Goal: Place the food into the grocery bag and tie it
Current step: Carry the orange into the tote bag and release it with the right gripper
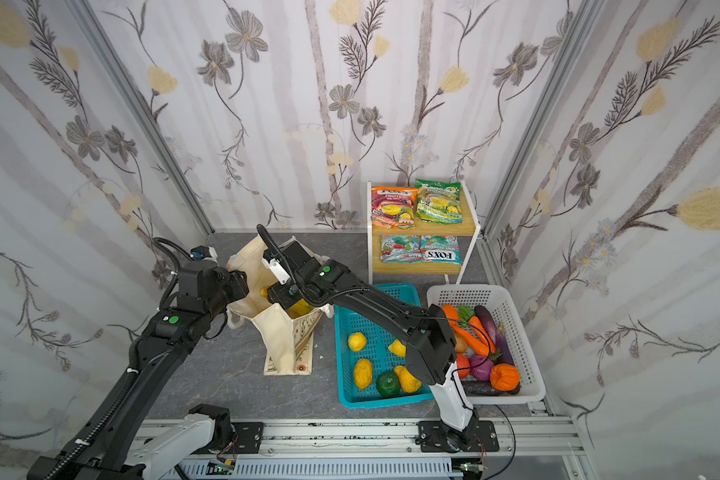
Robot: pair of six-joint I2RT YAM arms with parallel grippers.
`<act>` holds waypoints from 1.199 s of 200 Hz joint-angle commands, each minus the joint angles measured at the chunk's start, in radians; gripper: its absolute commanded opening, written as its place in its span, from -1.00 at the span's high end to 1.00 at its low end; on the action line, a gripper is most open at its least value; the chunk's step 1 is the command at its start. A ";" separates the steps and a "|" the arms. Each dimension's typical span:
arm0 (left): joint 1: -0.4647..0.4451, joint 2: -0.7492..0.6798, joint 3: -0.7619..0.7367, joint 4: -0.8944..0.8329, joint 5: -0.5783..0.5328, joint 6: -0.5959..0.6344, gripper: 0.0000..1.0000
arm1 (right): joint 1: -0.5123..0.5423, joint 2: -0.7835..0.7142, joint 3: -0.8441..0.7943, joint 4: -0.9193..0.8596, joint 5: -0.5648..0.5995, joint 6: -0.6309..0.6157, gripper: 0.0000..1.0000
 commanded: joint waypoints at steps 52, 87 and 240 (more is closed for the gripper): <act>0.001 0.023 -0.017 0.085 0.069 -0.061 1.00 | -0.002 0.115 -0.002 0.053 -0.010 0.019 -0.05; 0.001 0.033 -0.033 0.124 0.047 -0.117 1.00 | -0.050 0.155 -0.007 0.088 0.034 0.048 -0.09; 0.058 0.080 -0.094 0.376 0.153 -0.296 1.00 | -0.146 0.325 0.242 0.133 0.284 0.029 -0.45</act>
